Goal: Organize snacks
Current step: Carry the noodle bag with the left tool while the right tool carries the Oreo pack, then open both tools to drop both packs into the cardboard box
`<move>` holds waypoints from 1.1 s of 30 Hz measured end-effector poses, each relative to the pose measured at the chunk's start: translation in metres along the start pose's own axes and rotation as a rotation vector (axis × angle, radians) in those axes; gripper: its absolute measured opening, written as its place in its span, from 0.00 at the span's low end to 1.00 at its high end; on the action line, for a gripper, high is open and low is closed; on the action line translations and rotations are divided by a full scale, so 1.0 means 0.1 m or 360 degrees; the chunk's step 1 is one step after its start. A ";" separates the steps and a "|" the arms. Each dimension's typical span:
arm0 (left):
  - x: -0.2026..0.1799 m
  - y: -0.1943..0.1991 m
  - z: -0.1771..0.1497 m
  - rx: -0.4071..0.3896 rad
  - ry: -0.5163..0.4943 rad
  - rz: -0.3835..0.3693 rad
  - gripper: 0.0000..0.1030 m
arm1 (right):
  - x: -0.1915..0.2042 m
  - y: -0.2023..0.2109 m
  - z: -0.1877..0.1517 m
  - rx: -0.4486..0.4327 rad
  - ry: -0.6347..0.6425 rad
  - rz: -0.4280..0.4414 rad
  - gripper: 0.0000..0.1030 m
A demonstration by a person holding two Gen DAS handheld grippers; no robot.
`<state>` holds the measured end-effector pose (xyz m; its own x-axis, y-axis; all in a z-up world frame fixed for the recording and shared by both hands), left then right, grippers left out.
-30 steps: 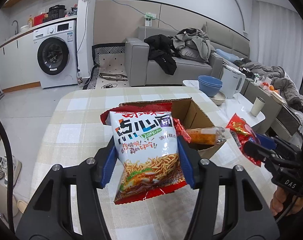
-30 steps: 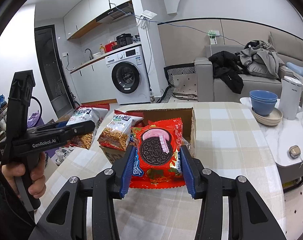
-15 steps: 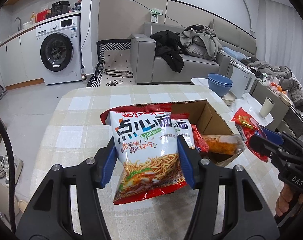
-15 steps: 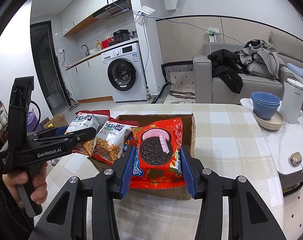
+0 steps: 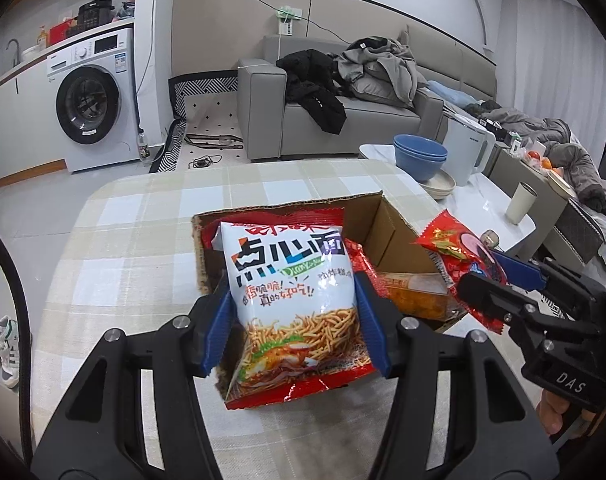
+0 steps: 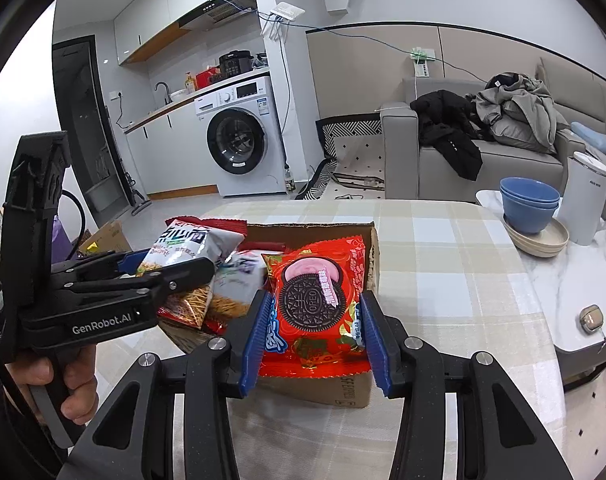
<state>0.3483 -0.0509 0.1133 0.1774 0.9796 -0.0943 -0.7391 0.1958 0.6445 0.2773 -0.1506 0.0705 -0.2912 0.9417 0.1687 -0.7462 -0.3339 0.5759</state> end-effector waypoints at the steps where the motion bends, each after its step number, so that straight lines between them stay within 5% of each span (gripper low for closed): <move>1: -0.02 -0.04 0.00 0.0007 -0.0007 0.0002 0.52 | -0.02 -0.01 0.00 0.0004 0.0001 -0.0004 0.44; 33: -0.12 -0.70 -0.08 0.0069 -0.0100 0.0067 0.53 | -0.09 -0.40 0.14 0.0068 -0.0002 0.0007 0.44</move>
<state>0.3932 -0.0759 0.0632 0.1884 0.9819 -0.0197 -0.7182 0.1514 0.6792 0.3175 -0.1453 0.0569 -0.2937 0.9402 0.1723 -0.7186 -0.3361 0.6088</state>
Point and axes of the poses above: each gripper's, at about its wrist camera, not at the fingertips, and y roughly against the way its jaws point, x to its left, z to its top, the point moved 5 cm from there along -y, roughly the way its jaws point, and after that the axes turned 2 degrees about -y, right-handed, at the moved point
